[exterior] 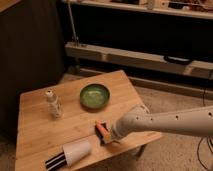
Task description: Place the pepper on the white sponge
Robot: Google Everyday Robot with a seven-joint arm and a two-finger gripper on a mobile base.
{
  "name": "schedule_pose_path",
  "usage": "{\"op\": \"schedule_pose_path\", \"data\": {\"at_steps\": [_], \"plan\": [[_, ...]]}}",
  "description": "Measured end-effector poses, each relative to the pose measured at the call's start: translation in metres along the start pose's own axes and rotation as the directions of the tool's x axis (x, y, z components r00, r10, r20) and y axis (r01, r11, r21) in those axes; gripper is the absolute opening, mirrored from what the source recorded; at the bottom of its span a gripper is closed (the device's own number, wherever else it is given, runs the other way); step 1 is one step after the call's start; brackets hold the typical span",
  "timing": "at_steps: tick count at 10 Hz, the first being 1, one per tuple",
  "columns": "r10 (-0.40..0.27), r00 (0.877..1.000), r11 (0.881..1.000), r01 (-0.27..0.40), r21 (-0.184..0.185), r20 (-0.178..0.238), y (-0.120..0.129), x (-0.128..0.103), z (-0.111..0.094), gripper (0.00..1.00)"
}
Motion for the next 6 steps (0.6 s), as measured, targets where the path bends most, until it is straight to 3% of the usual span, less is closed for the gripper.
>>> {"op": "schedule_pose_path", "data": {"at_steps": [1,2,6], "plan": [[-0.003,1.0,1.0,0.003,-0.005,0.002,0.0017,-0.0011,0.0009,0.77],[-0.005,1.0,1.0,0.005,-0.01,0.001,0.0028,-0.001,0.002,0.8],[0.001,1.0,0.999,-0.002,-0.036,-0.009,0.0042,0.0007,0.0056,0.8]]}}
